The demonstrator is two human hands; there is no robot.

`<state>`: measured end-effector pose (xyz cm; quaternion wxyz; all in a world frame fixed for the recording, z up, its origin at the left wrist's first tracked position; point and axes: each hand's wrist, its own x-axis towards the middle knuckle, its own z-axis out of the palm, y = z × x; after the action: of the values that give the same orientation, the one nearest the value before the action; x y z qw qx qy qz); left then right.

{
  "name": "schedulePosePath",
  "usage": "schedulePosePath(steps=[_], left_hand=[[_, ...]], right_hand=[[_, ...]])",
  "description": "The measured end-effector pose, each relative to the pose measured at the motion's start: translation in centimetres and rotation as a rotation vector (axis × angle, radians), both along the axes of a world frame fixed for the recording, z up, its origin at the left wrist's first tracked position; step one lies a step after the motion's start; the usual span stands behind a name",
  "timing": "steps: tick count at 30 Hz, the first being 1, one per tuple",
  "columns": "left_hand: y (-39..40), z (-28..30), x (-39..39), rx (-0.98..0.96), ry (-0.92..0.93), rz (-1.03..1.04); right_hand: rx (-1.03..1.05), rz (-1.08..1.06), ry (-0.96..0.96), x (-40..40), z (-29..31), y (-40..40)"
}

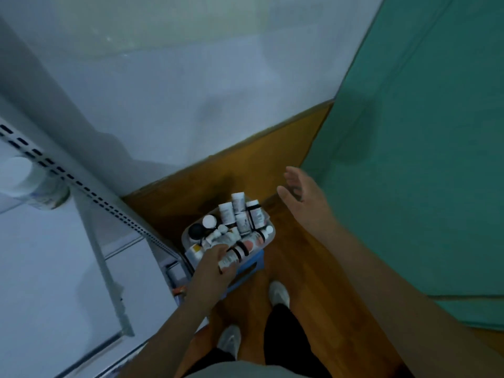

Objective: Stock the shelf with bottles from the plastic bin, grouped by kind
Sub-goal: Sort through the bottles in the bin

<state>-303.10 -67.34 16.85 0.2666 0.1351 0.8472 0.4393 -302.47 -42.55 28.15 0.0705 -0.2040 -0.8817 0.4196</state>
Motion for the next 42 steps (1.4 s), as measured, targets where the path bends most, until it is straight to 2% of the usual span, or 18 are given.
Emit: schedulePosePath(steps=[9,15,23,27,36,42], left_hand=[[3.7,-2.0,-3.4,-0.170,-0.083,0.405],[5.3,-6.0,-3.8,-0.304,-0.190,0.523],[5.0,-13.3,-4.1,-0.488,-0.282,0.519],[5.1,-16.3,-3.9,-0.524,-0.278,0.511],[4.8,-21.3,-3.7,-0.491,-0.280,0.411],[3.9,-22.5,-3.9,-0.644,-0.165,0.203]], right_hand=[[-0.153,0.331,-0.277,-10.0,-8.4,4.6],[-0.162,0.386,-0.438,-13.9,-14.5,6.2],[-0.109,0.399,-0.623,-16.3,-21.7,8.2],[-0.074,0.468,-0.699,-16.5,-30.1,9.6],[-0.170,0.361,-0.664,-16.0,-31.1,6.6],[-0.191,0.241,-0.670,-16.0,-33.0,6.4]])
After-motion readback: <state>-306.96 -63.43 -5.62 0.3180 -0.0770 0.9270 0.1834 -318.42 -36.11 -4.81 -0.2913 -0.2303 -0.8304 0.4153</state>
